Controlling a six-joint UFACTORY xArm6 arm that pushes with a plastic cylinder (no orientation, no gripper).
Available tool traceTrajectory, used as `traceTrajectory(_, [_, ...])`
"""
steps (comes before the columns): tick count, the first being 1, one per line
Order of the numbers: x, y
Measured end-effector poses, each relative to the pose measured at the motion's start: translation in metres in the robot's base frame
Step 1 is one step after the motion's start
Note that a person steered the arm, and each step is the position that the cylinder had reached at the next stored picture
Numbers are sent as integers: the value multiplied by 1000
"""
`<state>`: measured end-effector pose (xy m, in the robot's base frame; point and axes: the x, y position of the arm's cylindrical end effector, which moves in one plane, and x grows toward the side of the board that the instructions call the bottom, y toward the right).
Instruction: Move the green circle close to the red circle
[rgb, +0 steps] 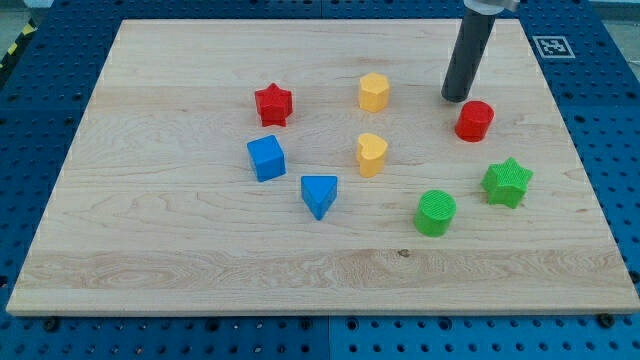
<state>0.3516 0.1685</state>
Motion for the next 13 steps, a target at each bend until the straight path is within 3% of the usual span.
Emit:
traceTrajectory(6, [3, -40])
traceTrajectory(10, [49, -56])
traceTrajectory(13, [127, -56])
